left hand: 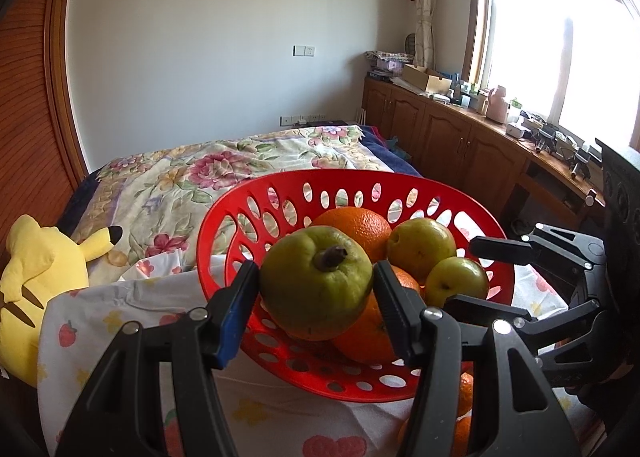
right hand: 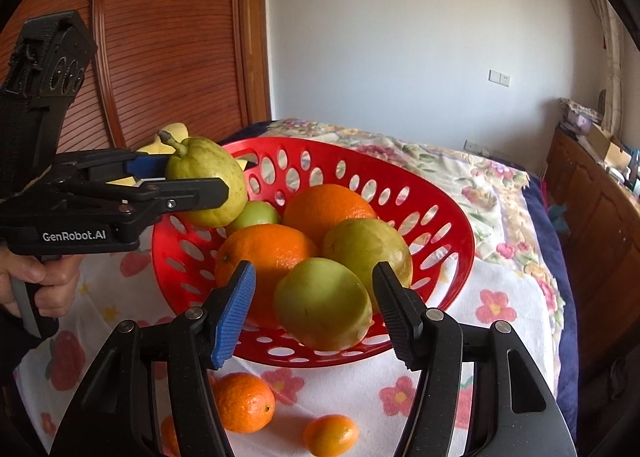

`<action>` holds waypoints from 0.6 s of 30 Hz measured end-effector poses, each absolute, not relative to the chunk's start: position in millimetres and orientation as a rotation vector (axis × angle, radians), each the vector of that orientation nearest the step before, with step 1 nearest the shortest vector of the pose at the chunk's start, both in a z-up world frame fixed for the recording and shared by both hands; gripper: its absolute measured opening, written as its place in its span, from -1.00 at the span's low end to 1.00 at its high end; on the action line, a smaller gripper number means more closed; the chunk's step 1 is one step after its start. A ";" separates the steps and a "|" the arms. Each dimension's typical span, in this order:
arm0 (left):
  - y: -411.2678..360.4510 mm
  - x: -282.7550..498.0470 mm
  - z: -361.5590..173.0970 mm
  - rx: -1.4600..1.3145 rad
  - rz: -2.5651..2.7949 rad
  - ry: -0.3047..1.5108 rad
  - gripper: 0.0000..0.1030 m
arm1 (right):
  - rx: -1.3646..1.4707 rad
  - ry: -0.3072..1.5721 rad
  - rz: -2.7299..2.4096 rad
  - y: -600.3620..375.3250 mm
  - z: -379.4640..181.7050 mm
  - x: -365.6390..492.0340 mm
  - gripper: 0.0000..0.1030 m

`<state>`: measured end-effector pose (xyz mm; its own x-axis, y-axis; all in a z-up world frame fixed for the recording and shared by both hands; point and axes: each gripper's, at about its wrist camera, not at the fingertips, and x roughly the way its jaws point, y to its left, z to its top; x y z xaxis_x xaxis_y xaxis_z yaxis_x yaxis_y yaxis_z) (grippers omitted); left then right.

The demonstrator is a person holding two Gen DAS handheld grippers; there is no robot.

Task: Organize fruits
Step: 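Open both tools to drop the pomelo and pear into the basket, then withdraw both open tools from the red basket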

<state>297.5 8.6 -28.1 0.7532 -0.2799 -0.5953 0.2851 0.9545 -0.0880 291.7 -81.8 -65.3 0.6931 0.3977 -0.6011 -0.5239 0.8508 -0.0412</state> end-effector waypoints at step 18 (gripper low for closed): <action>14.7 291.1 -26.8 -0.009 -0.294 0.645 0.21 | -0.219 0.614 0.516 -85.0 -64.8 289.1 0.23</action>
